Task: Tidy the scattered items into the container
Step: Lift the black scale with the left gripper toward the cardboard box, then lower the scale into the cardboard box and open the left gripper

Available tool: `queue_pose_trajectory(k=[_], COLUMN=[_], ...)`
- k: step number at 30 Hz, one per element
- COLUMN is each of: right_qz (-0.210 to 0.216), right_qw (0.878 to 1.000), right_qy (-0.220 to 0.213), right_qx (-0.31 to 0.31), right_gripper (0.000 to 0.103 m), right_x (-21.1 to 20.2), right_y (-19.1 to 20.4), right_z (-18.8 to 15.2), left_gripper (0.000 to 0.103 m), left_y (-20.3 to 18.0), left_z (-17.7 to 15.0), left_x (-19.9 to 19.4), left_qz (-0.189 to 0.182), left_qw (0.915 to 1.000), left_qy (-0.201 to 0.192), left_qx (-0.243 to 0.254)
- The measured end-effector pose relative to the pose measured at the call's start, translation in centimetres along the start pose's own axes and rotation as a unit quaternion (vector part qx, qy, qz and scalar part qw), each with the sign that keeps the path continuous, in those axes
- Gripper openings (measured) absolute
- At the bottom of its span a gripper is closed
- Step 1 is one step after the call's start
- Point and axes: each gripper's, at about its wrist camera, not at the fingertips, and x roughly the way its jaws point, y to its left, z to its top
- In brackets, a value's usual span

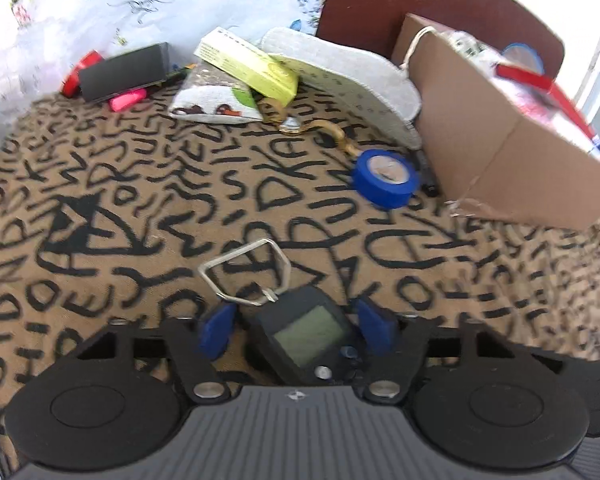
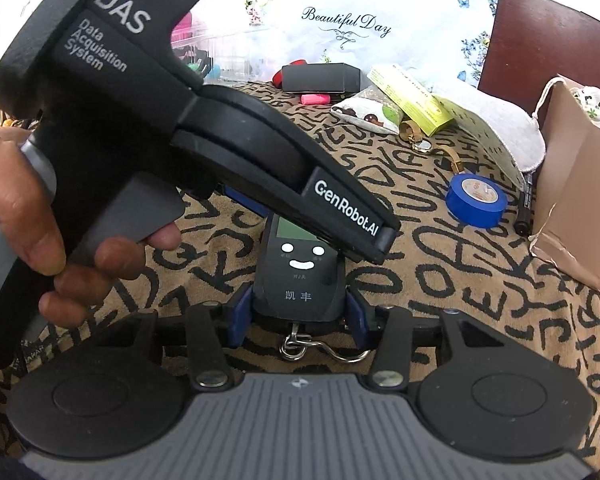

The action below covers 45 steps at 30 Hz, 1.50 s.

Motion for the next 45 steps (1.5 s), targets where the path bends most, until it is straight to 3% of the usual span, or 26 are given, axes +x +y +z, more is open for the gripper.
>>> queue_pose_trajectory(k=[6,10,18,27,37,45], right_qz=[-0.005,-0.015,-0.065,-0.136,-0.202,-0.217], right_qw=[1.0,0.999,0.993,0.973,0.951,0.951], right_qy=[-0.01,-0.03,-0.102,-0.182,-0.226,-0.196], right_qx=[0.012,0.011,0.01,0.028,0.06,0.102], right_gripper=[0.047,0.047,0.047,0.047,0.047,0.047], right_x=[-0.8,-2.0,-6.0,-10.2,-11.0,-7.3], right_y=[-0.2,-0.6,-3.3,-8.0,-14.3,-18.2], right_z=[0.2,0.7,3.6,6.9,9.9,9.3], left_gripper=[0.061,0.061,0.06,0.059,0.059,0.059], left_y=[-0.7,-1.9,-6.0,-12.0,-15.8,-16.6], left_z=[0.3,1.4,6.6,13.0,20.4,21.5], left_x=[-0.6,-1.9,-4.6,-6.0,-2.2,5.2], left_qz=[-0.008,-0.015,-0.045,-0.085,-0.155,-0.163], left_qw=[0.9999,0.9993,0.9922,0.9781,0.9687,0.9706], left_qy=[-0.007,-0.032,-0.106,-0.163,-0.158,-0.123], left_qx=[-0.004,0.007,0.048,0.098,0.112,0.128])
